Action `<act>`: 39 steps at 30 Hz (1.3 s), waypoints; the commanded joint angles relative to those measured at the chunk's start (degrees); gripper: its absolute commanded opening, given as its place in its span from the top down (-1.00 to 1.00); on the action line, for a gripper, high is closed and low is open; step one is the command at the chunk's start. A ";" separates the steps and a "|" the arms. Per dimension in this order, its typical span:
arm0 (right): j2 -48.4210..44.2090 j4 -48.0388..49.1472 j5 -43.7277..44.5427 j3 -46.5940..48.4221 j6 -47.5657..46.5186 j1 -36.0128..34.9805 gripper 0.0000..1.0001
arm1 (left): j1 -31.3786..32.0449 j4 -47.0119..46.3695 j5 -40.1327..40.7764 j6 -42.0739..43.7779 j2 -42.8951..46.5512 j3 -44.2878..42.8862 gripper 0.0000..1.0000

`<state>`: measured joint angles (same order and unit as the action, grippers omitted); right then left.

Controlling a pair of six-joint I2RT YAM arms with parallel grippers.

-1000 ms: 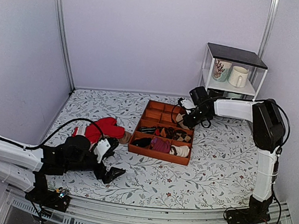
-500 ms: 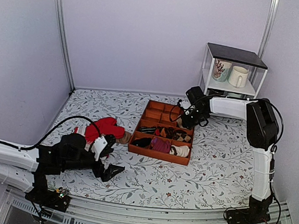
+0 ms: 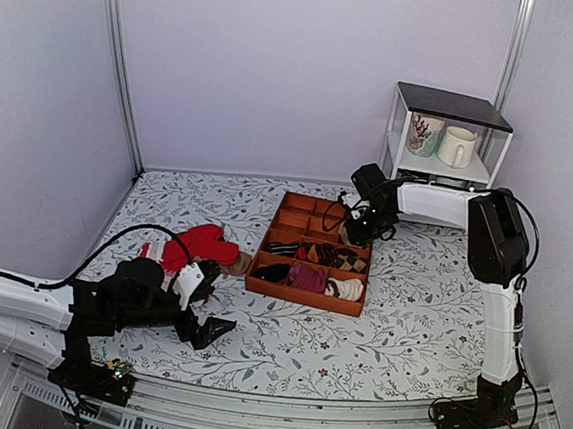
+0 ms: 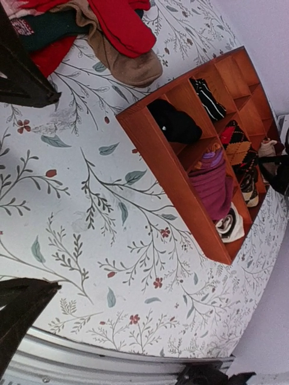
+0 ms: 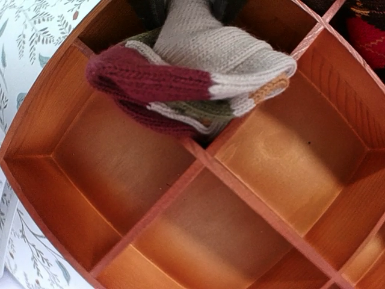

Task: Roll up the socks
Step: Place a pair of socks in the storage box, then adjust the pair of socks at the center of the board.

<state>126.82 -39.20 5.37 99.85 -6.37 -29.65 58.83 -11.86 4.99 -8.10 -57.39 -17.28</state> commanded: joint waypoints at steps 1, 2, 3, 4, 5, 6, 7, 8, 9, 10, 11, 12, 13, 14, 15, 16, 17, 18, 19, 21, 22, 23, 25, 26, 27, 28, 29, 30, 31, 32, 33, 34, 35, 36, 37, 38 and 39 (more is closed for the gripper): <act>4.23 -8.24 -1.66 -3.26 1.37 0.47 0.48 | -0.68 0.86 0.27 0.79 1.28 0.01 -0.99; 3.51 -7.54 -2.27 -3.18 1.76 0.46 0.41 | -0.65 0.87 0.28 0.78 1.32 -0.05 -0.99; 2.81 -7.03 -2.97 -2.99 1.99 0.54 0.36 | -0.69 0.91 0.28 0.87 1.28 -0.17 -0.99; 2.19 -6.69 -3.71 -2.54 2.26 0.56 0.33 | -0.67 0.95 0.21 0.89 1.24 -0.28 -0.99; 1.54 -6.56 -4.53 -1.98 2.44 0.56 0.29 | -0.71 1.08 0.24 0.96 1.16 -0.43 -0.99; 0.95 -6.38 -5.29 -1.36 2.82 0.63 0.23 | -0.65 1.19 0.32 0.98 1.04 -0.62 -0.99; 0.39 -6.33 -5.81 -0.72 3.00 0.64 0.16 | -0.66 1.30 0.37 1.04 0.85 -0.77 -0.99; -0.21 -6.31 -6.23 -0.02 3.30 0.64 0.09 | -0.66 1.37 0.43 1.04 0.74 -0.94 -0.99; -0.71 -6.42 -6.87 0.78 3.61 0.68 -0.03 | -0.66 1.40 0.45 1.07 0.64 -1.06 -0.99; -1.37 -6.49 -7.76 1.53 3.88 0.73 -0.08 | -0.70 1.40 0.45 1.07 0.53 -1.18 -0.99; -1.94 -6.58 -8.30 2.43 4.26 0.87 -0.09 | -0.66 1.44 0.47 1.10 0.40 -1.26 -0.99; -2.46 -6.75 -8.55 3.31 4.52 0.95 -0.10 | -0.71 1.45 0.41 1.08 0.34 -1.39 -0.99; -3.20 -6.86 -8.56 4.07 4.92 0.99 -0.11 | -0.65 1.49 0.43 1.18 0.19 -1.48 -0.99; -3.65 -7.17 -8.58 4.90 5.11 1.06 -0.13 | -0.69 1.61 0.42 1.20 0.18 -1.59 -0.99; -4.18 -7.47 -8.87 5.84 5.21 1.08 -0.14 | -0.68 1.77 0.47 1.33 0.13 -1.71 -0.99; -4.74 -7.71 -8.99 6.34 5.27 1.08 -0.16 | -0.73 1.87 0.53 1.33 0.16 -1.79 -0.99; -5.24 -7.95 -8.84 6.74 5.39 1.04 -0.18 | -0.71 1.84 0.54 1.41 0.16 -1.84 -0.99; -5.65 -8.24 -8.60 7.02 5.48 1.08 -0.19 | -0.72 1.84 0.54 1.46 0.17 -1.82 -0.99; -5.97 -8.48 -8.47 7.24 5.49 1.08 -0.20 | -0.70 1.84 0.54 1.53 0.14 -1.86 -0.99; -6.65 -9.04 -8.70 7.42 5.49 1.13 -0.21 | -0.65 1.84 0.56 1.51 0.17 -1.95 -0.99; -6.91 -9.29 -8.97 7.46 5.49 1.10 -0.21 | -0.67 1.88 0.59 1.51 0.12 -1.96 -0.99; -7.23 -9.43 -9.08 7.38 5.49 1.16 -0.22 | -0.69 1.92 0.55 1.57 0.15 -1.99 -0.99; -7.86 -9.61 -9.26 7.37 5.64 1.17 -0.21 | -0.68 1.86 0.55 1.69 0.06 -2.06 -0.99; -8.05 -9.43 -9.40 7.30 5.66 1.17 -0.18 | -0.71 1.84 0.55 1.80 0.07 -2.15 -0.99; -8.08 -9.35 -9.67 7.21 5.62 1.17 -0.15 | -0.65 1.84 0.62 1.89 0.02 -2.23 -0.99; -7.92 -9.19 -9.98 7.24 5.52 1.17 -0.12 | -0.67 1.84 0.63 2.01 -0.05 -2.28 -0.99; -7.60 -9.07 -10.53 7.28 5.43 1.17 -0.09 | -0.65 1.84 0.67 2.03 -0.16 -2.32 -0.99; -7.19 -8.94 -11.29 7.33 5.29 1.22 -0.07 | -0.64 1.84 0.64 2.03 -0.23 -2.44 -0.99; -6.56 -8.80 -11.85 7.37 5.24 1.27 -0.06 | -0.69 1.84 0.64 2.03 -0.35 -2.49 -0.99; -6.06 -8.54 -12.20 7.37 5.23 1.22 -0.04 | -0.67 1.88 0.63 2.03 -0.48 -2.50 -0.99; -5.61 -8.23 -12.36 7.37 5.23 1.25 -0.02 | -0.68 1.89 0.64 1.97 -0.45 -2.49 -0.99; -5.18 -7.83 -12.35 7.37 5.23 1.26 0.00 | -0.69 1.92 0.56 1.83 -0.45 -2.38 -0.99; -4.72 -7.42 -12.01 7.37 5.23 1.26 0.01 | -0.73 2.00 0.50 1.71 -0.37 -2.38 -0.99; -4.21 -7.01 -11.44 7.37 5.23 1.26 0.02 | -0.72 2.10 0.45 1.56 -0.32 -2.32 -0.99; -3.69 -6.58 -11.20 7.31 5.23 1.26 0.02 | -0.69 2.10 0.31 1.47 -0.20 -2.20 -0.99; -3.23 -5.91 -11.16 7.11 5.16 1.26 0.03 | -0.69 2.10 0.25 1.39 -0.06 -2.10 -0.99; -2.84 -5.02 -11.12 6.78 5.07 1.26 0.05 | -0.72 2.10 0.22 1.22 -0.01 -1.90 -0.99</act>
<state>122.26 -47.05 -5.32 105.80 -1.10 -28.69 58.83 -10.22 5.23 -6.87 -57.63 -18.39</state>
